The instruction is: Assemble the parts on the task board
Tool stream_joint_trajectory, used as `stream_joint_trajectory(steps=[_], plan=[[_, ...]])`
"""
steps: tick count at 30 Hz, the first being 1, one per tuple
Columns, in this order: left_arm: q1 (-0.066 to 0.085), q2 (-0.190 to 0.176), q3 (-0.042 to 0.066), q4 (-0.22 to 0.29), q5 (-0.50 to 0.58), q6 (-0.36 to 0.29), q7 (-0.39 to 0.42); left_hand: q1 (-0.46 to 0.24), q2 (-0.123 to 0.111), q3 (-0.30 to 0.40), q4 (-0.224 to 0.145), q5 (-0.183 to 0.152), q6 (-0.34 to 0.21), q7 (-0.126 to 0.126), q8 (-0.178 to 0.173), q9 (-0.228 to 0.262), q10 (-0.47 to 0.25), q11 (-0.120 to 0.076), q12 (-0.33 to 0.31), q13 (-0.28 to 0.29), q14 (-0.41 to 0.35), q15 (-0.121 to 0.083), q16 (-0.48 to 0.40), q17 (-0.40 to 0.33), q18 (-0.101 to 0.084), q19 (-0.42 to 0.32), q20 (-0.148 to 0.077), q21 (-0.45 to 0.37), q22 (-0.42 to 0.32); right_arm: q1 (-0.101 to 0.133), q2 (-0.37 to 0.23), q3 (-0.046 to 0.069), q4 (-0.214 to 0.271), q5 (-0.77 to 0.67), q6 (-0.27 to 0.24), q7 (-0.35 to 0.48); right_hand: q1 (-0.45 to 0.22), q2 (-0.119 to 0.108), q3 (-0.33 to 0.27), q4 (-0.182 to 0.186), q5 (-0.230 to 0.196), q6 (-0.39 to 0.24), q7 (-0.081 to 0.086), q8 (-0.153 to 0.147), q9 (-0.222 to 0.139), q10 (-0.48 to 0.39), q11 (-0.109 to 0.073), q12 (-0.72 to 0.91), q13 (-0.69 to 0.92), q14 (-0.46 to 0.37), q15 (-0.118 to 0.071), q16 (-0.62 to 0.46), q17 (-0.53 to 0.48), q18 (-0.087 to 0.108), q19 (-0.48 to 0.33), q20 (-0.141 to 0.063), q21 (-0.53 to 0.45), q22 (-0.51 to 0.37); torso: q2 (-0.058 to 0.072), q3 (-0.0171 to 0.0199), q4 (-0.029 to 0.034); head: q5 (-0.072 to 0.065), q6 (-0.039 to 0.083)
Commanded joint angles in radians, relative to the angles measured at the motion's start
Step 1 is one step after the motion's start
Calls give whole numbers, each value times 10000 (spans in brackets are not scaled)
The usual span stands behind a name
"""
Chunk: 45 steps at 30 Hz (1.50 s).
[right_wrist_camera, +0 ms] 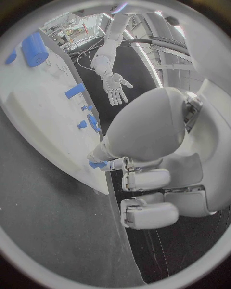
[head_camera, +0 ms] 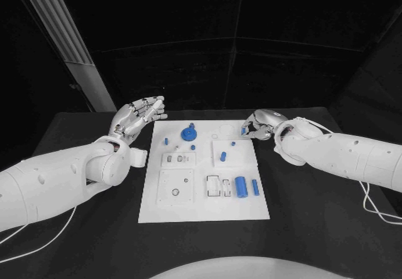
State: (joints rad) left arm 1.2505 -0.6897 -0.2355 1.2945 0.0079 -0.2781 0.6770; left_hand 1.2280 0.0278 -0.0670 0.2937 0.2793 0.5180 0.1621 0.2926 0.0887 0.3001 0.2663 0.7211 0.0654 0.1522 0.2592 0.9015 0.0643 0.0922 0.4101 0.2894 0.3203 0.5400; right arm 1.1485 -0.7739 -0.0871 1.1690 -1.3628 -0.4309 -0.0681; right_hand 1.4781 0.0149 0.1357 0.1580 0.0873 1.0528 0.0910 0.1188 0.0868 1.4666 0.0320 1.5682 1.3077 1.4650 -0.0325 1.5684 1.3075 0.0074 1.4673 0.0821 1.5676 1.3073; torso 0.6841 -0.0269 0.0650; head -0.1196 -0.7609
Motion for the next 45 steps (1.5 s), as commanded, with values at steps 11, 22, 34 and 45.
stream_joint_trajectory(steps=[11, 22, 34, 45], plan=[[14, 9, 8, -17, -24, 89, 2367, 2, 116, -80, -16, 77, -83, 1317, 104, -18, -62, -13, 13, -1, -96, 9, 6, 15, -2, -90, -1, 10, -20, 137, -439, 32, 1287, 1125, -1457, 356, 81, 60, 33, -41, 43, 258, 6, 45, 63, 1042, -22, 25, 2631, 1058, -18, 24, 2633, -74, 1035, -56, 32, 2635, -20, -20, 8, 129, -43], [15, 71, 8, -55, -24, 98, 2355, 2, 116, -80, -16, 77, -83, 1317, 104, -18, -62, -13, 13, -1, -96, 9, 6, 15, -2, -90, -1, 10, -20, 349, -139, 38, 2710, 1213, -386, -377, 154, 52, 45, -157, 451, 323, 103, -72, 16, 1042, 69, 25, 2631, 1058, 51, 24, 2633, -74, 1035, -3, 32, 2635, -4, -13, 12, 370, -138], [16, 108, 8, -100, -24, 93, 2353, 2, 116, -80, -16, 77, -83, 1317, 104, -18, -62, -13, 13, -1, -96, 9, 6, 15, -2, -90, -1, 10, -20, 361, 729, 37, 3361, 845, 431, -1337, 163, 64, 46, -189, 501, 405, 147, -70, 20, 1042, 105, 25, 2631, 1058, 69, 24, 2633, -74, 1035, 13, 32, 2635, -8, -8, 14, 700, -323], [17, 127, 8, -111, -24, 82, 2351, 22, 127, -93, -18, 86, -96, 1317, 136, -17, -64, -13, 19, 0, -99, 10, 12, 15, -2, -91, -2, 12, -23, 355, 1503, 36, 3283, 13, 853, -2440, 154, 52, 33, -226, 494, 481, 186, -68, 23, 1042, 135, 25, 2631, 1058, 95, 24, 2633, -74, 1035, 33, 32, 2635, 6, -8, -8, 803, -428]])
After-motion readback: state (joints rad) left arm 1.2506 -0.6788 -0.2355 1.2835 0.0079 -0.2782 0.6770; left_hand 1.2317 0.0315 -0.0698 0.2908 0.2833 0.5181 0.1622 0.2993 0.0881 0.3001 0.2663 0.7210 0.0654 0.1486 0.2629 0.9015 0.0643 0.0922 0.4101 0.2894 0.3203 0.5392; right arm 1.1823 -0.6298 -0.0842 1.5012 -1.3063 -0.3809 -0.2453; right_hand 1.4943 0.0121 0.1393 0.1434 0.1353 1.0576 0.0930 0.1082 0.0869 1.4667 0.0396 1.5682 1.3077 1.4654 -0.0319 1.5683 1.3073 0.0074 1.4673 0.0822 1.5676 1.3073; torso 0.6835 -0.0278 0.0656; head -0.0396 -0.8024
